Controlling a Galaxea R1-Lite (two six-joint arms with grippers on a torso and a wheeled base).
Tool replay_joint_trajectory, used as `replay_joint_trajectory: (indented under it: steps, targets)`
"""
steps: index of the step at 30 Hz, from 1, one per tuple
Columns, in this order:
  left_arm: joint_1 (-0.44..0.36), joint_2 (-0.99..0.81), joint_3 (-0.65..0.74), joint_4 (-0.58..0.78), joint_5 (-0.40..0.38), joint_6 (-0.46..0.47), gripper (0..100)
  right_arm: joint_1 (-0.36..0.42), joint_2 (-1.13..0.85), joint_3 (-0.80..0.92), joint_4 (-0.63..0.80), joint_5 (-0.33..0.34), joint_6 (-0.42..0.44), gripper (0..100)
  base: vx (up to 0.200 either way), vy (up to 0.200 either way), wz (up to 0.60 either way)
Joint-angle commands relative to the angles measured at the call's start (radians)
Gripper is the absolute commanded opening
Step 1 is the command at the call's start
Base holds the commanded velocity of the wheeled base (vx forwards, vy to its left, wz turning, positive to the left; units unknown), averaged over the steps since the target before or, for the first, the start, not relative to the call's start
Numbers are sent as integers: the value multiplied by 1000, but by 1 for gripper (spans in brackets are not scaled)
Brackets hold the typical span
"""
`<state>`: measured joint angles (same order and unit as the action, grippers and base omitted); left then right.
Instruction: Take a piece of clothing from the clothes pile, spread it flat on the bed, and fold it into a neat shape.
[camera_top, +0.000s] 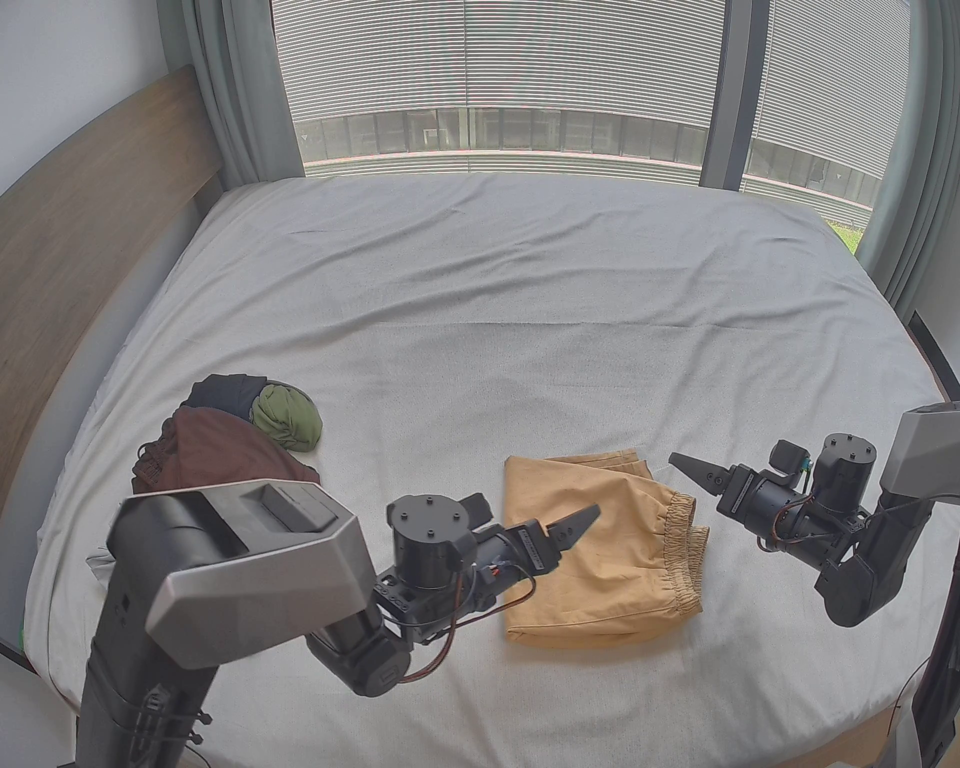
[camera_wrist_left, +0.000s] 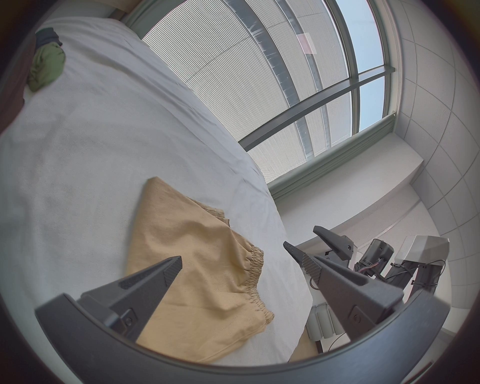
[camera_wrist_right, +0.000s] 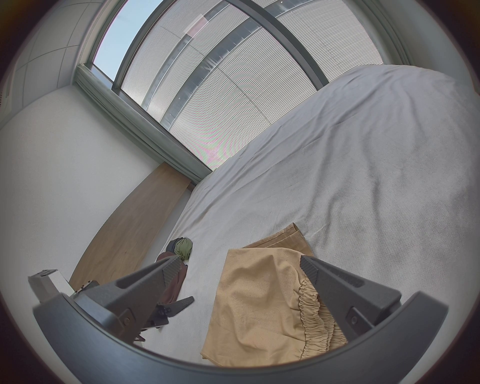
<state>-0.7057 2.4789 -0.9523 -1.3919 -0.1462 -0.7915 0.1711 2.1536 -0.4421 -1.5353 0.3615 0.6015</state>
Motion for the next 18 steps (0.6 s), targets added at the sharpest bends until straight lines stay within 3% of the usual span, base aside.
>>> replay_joint_trajectory:
  steps: [1,11,15,18]
  targets:
    - [78,-135,147,-30,-10,18,100,7,2,11,1,1,0,100,0,0,0]
    - [258,-364,469,-91,-181,61,100,31,-3,48,1,1,-5,100,0,0,0]
    - [354,-397,572,-148,-213,158,100,42,-12,68,1,1,-8,100,0,0,0]
    - [413,-385,584,-151,-207,305,100,38,-12,92,1,1,-23,100,0,0,0]
